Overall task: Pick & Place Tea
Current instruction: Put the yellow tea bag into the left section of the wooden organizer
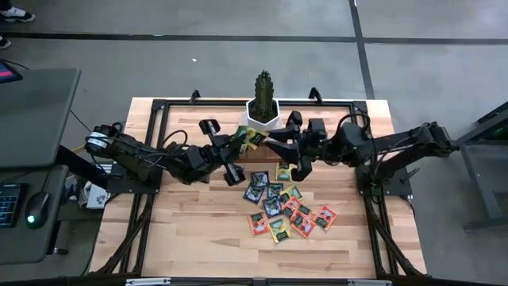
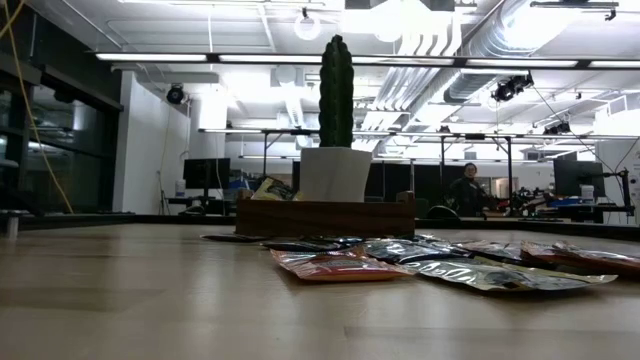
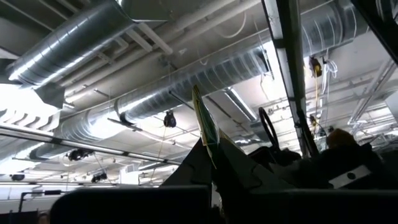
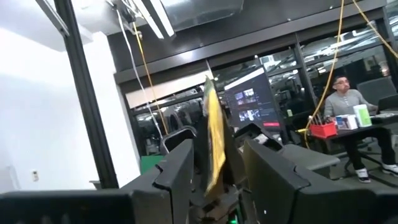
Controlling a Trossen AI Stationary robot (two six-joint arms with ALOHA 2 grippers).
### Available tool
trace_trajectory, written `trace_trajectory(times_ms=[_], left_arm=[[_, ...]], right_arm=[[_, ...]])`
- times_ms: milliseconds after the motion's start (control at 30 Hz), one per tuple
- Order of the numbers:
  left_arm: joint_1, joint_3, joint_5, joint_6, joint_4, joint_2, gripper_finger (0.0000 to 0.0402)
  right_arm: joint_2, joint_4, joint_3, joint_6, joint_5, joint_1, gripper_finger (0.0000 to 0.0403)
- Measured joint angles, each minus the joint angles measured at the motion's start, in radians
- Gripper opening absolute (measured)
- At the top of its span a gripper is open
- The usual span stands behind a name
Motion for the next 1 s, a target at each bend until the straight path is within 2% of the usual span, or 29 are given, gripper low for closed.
trace_trajectory(times_ms=[133,633,800,1000], left_arm=[[0.009,0.000,0.007,-0.019,-0.017,0.000,0.0000],[0.013,0.000,0.012,-0.045,-0.045,0.000,0.0000],[0.013,0.000,0.011,-0.045,-0.062,0.000,0.0000],[0.013,0.000,0.012,-0.049,-0.061,0.000,0.0000]], right_arm=[[0.012,0.021,0.000,0.009,-0.029,-0.012,0.0138],[0.027,0.036,0.001,0.001,-0.030,-0.012,0.0133],[0.044,0.047,0.001,0.001,-0.037,-0.012,0.0098],[0.045,0.069,0.001,-0.031,-0.056,-0.012,0.0028]])
